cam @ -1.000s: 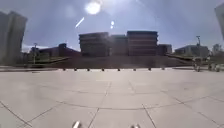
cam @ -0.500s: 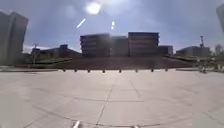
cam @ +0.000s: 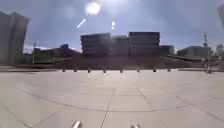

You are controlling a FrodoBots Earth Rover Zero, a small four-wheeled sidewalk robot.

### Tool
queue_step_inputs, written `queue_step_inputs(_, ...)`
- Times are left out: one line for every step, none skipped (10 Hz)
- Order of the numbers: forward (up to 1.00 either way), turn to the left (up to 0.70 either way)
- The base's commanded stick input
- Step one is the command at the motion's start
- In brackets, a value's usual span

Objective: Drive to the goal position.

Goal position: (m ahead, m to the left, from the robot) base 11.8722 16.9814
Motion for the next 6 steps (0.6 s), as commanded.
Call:
queue_step_inputs(0.85, 0.0)
queue_step_inputs(0.85, 0.0)
queue_step_inputs(0.85, 0.0)
queue_step_inputs(0.85, 0.0)
queue_step_inputs(0.85, 0.0)
queue_step_inputs(0.85, 0.0)
